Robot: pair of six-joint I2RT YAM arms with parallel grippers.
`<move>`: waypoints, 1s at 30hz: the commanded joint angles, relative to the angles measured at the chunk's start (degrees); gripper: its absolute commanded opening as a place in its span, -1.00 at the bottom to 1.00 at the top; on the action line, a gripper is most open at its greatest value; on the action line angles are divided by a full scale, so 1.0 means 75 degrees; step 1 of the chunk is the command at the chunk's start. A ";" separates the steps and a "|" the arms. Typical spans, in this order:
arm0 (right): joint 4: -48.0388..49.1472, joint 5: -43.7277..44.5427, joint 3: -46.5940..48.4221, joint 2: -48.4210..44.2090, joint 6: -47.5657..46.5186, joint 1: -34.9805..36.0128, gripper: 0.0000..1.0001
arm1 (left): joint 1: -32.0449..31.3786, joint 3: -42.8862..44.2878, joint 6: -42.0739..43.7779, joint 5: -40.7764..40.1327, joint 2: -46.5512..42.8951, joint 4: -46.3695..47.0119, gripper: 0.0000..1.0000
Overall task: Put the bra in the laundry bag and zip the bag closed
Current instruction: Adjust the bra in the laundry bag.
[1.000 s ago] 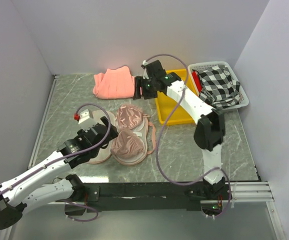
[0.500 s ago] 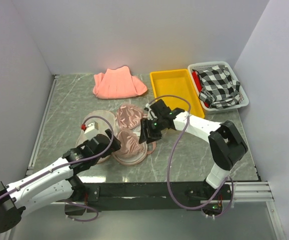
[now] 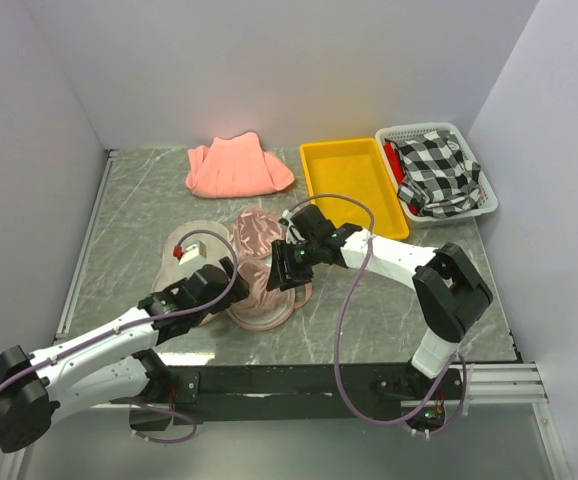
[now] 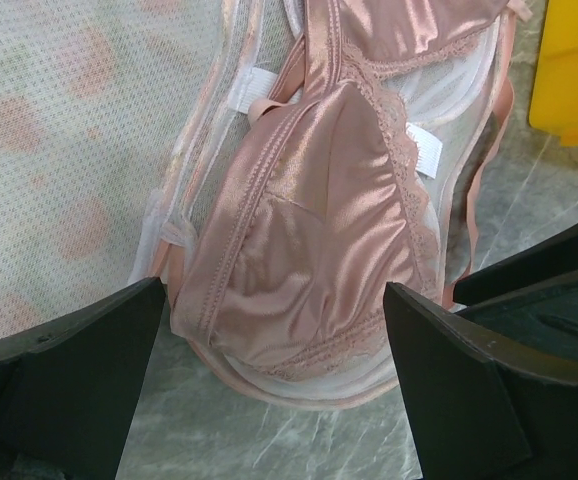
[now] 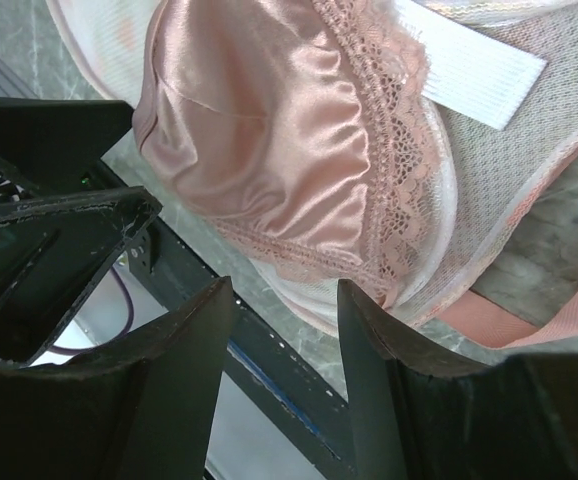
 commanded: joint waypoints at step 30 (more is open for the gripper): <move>0.0555 0.0312 -0.0136 0.0902 0.0298 0.0031 -0.36 | 0.0027 0.0030 -0.0047 0.0386 0.0826 0.0737 0.37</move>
